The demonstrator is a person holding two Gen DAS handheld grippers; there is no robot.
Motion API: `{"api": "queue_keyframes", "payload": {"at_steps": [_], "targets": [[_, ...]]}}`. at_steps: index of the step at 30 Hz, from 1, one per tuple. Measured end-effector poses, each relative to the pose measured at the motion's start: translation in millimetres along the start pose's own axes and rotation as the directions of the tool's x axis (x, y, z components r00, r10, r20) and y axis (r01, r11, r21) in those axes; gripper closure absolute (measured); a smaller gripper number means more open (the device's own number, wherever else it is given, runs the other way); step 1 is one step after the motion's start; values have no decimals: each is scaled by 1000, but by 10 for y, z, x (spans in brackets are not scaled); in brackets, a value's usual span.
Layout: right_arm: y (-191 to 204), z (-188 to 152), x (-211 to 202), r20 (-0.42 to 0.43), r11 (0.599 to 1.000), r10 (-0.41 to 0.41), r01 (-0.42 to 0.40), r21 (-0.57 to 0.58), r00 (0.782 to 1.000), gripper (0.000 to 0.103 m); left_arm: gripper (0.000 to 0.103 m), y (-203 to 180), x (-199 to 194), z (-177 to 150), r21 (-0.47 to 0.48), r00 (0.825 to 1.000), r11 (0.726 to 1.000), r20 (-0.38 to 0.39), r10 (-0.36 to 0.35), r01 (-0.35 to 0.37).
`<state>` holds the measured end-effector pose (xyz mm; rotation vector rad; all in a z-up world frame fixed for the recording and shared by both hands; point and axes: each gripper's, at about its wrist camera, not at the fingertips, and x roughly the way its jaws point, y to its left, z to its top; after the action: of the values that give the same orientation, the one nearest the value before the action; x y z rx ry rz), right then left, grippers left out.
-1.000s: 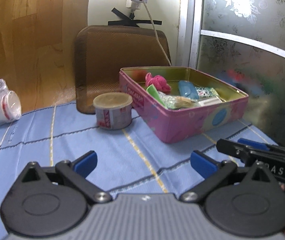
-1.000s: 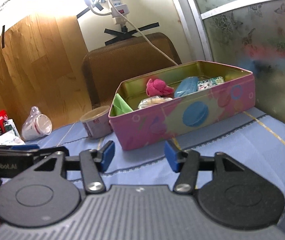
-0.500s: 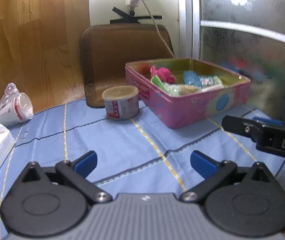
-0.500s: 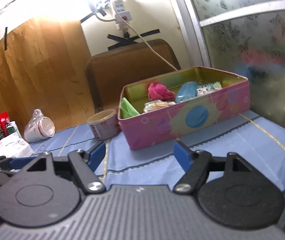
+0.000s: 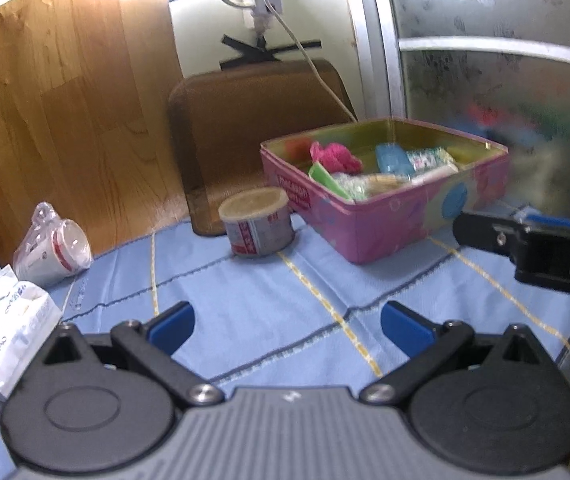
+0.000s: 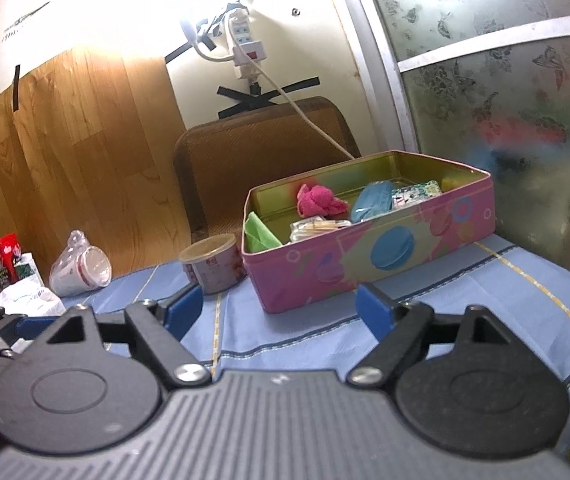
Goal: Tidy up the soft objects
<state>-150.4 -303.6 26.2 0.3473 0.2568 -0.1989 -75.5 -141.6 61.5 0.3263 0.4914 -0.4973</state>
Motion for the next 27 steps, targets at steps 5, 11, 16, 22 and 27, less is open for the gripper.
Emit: {"api": "queue_keyframes", "payload": {"at_steps": [5,11,16,22,27], "targets": [[-7,9,-34,28,1000,-21,21,-3,999,12,0,55,-168,50,-34,996,999,91,14,-10],[24,19,-66,53,999,-28,29,-23,998,6,0,50,-230,44,-30,993,999,117,21,-18],[45,27,-97,65,999,-24,26,-31,998,6,0,108,-150,54,-75,999,997,46,-15,19],[37,35,-105,68,999,-27,29,-25,997,5,0,211,-64,33,-130,1000,991,-5,5,-6],[39,12,-76,50,1000,-25,26,-17,998,5,0,270,-31,22,-147,1000,989,-26,18,-21]]}}
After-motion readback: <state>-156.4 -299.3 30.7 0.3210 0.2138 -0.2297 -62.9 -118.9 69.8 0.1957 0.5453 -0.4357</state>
